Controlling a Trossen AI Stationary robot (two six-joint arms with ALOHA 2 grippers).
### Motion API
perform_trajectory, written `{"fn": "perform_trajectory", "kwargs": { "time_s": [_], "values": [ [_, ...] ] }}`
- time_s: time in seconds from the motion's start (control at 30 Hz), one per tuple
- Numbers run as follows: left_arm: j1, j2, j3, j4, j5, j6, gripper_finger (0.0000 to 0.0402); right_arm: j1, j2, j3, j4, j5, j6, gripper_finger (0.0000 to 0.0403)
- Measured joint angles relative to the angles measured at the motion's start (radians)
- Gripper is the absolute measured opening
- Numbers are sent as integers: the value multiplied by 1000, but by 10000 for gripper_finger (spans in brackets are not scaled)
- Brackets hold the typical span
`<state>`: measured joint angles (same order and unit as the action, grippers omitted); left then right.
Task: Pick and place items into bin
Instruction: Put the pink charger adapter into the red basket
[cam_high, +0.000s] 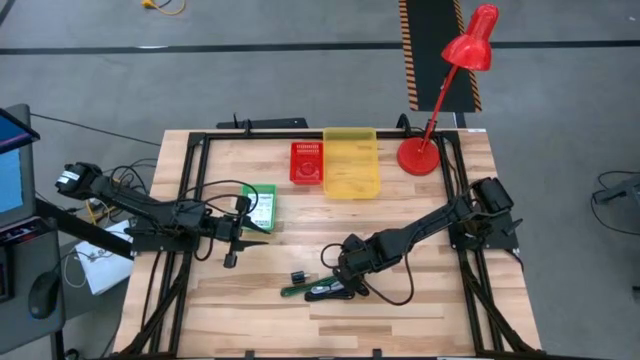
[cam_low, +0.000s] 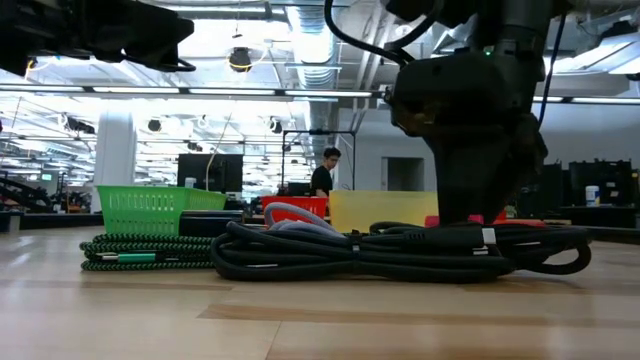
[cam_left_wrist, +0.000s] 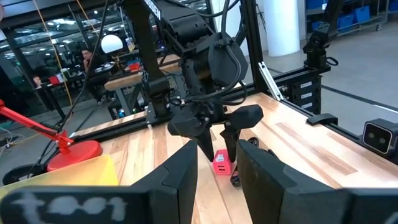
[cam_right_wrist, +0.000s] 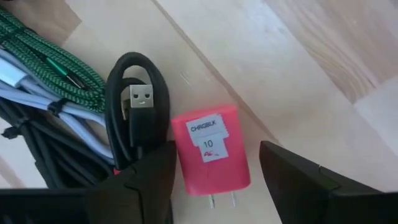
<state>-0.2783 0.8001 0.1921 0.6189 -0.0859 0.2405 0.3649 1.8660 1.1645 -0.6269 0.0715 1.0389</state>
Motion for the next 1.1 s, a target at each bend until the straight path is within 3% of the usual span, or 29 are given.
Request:
{"fn": "perform_trajectory", "kwargs": {
  "time_s": [0.17, 0.37, 0.7, 1.1],
  "values": [
    [0, 0, 0, 0, 0, 0, 103, 0, 0, 0, -5, 1, 0, 204],
    [0, 0, 0, 0, 1, 0, 103, 0, -2, 0, -8, 5, -3, 138],
    [0, 0, 0, 0, 1, 0, 103, -45, -2, 1, -10, 32, -55, 137],
    [0, 0, 0, 0, 1, 0, 103, -196, -2, 134, -19, 100, -341, 138]
  ]
}}
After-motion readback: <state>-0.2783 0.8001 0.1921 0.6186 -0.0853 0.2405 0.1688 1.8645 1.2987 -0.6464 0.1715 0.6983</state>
